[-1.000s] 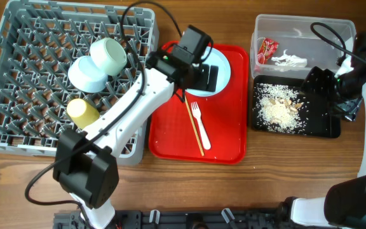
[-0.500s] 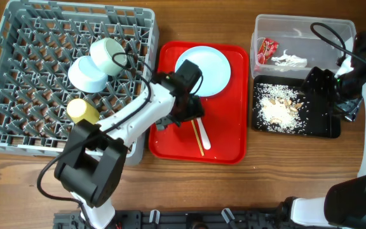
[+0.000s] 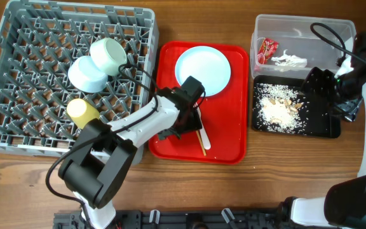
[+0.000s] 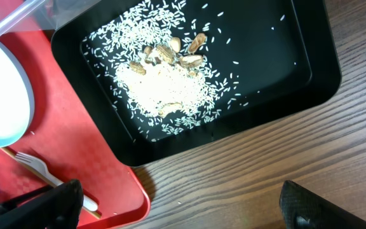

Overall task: Sort waste into correct bins and load items into the dishwasher rack
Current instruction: 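Move the left gripper to the chopstick and fork on the red tray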

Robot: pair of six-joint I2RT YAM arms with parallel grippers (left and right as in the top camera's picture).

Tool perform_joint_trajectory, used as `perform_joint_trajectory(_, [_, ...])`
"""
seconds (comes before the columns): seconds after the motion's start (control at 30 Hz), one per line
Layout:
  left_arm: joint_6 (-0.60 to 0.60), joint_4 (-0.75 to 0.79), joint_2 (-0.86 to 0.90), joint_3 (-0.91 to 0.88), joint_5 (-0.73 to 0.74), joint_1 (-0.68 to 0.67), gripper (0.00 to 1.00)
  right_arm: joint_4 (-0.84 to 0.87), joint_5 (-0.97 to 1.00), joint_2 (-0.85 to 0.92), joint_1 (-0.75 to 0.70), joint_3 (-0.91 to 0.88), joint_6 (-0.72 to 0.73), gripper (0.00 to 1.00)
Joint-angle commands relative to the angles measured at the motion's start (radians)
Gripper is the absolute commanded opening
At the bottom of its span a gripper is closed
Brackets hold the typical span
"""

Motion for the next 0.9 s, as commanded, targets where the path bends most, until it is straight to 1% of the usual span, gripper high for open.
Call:
perform_joint_trajectory(0.0, [-0.013,0.011,0.037,-0.013,-0.014,-0.024,0.90,-0.002,-0.009,-0.019,0.000,0.009,0.001,1.00])
perform_joint_trajectory(0.07, [-0.013,-0.003,0.030,-0.011,-0.007,-0.019,0.87,-0.001,-0.009,-0.019,0.000,0.009,0.001,1.00])
perform_joint_trajectory(0.13, [-0.011,-0.021,-0.004,0.003,-0.008,0.001,0.87,-0.001,-0.009,-0.019,0.000,0.009,0.002,1.00])
perform_joint_trajectory(0.23, [-0.009,0.001,-0.069,0.010,-0.008,0.014,0.87,0.000,-0.009,-0.019,0.000,0.009,0.001,1.00])
perform_joint_trajectory(0.3, [-0.009,0.013,-0.077,0.010,-0.008,0.007,0.87,0.003,-0.009,-0.019,0.000,0.009,0.001,1.00])
perform_joint_trajectory(0.5, [-0.013,0.035,-0.055,0.006,-0.038,-0.018,0.87,0.003,-0.009,-0.019,0.000,0.009,0.001,1.00])
perform_joint_trajectory(0.87, [-0.013,0.045,0.032,0.006,-0.037,-0.019,0.89,0.002,-0.009,-0.019,0.000,0.009,0.001,1.00])
